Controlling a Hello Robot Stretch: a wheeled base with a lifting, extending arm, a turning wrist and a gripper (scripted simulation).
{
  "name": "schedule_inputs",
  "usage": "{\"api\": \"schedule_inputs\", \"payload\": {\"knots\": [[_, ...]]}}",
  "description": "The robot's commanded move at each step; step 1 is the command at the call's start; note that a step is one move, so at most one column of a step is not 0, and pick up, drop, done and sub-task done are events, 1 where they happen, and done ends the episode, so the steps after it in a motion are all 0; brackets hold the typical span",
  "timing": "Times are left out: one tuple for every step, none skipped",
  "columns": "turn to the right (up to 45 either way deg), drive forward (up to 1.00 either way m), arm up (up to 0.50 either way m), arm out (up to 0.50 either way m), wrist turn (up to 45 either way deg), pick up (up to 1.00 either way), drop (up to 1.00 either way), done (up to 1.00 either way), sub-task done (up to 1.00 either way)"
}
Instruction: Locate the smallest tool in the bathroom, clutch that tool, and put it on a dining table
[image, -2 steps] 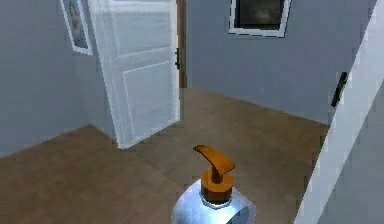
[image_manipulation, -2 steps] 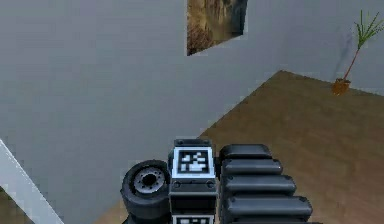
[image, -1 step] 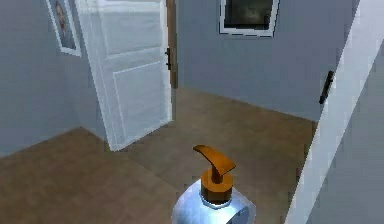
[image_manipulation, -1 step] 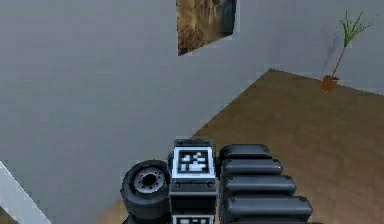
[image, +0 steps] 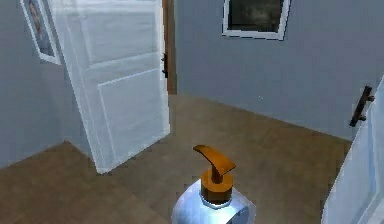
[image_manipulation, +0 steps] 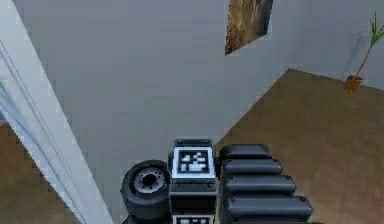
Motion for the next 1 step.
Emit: {"api": "schedule_inputs", "payload": {"knots": [[0.0,0.60,0.00,0.00,0.0,0.00,0.00,0.00,0.00]]}}
